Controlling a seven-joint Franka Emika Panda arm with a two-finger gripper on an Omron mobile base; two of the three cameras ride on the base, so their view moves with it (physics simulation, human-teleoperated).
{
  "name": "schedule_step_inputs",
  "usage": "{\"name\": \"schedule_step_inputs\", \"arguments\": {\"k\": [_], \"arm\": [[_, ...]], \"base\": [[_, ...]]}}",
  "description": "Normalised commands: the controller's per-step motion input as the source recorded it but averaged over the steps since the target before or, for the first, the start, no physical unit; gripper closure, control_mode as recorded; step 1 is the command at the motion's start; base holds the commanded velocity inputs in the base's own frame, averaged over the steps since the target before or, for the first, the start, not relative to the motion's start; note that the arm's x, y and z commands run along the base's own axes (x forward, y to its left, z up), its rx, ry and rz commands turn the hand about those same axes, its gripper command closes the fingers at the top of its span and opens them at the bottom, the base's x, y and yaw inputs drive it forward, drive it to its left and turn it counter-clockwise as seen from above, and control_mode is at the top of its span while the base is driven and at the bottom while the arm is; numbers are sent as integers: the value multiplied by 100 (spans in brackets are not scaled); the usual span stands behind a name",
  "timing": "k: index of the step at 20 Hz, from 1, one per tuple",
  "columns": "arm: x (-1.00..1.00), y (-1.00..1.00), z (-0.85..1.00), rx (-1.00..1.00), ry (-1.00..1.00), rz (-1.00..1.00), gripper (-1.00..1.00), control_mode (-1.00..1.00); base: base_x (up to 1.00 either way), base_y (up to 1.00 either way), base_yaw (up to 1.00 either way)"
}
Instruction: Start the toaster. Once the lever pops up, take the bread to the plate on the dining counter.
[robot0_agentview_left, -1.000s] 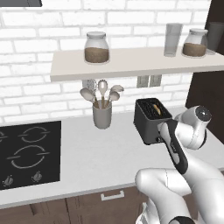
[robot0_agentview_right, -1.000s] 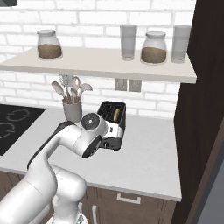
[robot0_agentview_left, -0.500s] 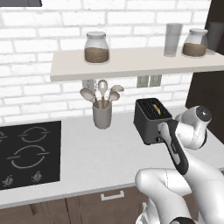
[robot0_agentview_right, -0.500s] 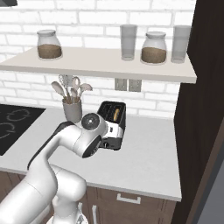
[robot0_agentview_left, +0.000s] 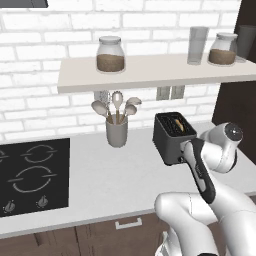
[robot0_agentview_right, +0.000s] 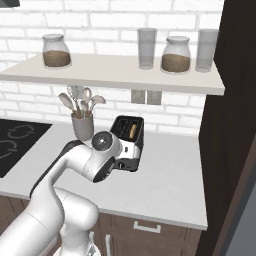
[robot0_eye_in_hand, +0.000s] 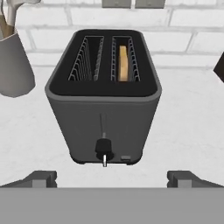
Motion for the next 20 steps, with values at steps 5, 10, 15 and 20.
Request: {"name": "schedule_step_inputs", "arguments": {"k": [5, 10, 15, 20], "arm": [[0, 11, 0, 0, 0, 0, -100, -100], [0, 4, -2, 0, 0, 0, -100, -100], [0, 4, -7, 0, 0, 0, -100, -100], [0, 0, -26, 0, 0, 0, -100, -100]], "base": [[0, 0, 0], [0, 0, 0], [0, 0, 0], [0, 0, 0]]}}
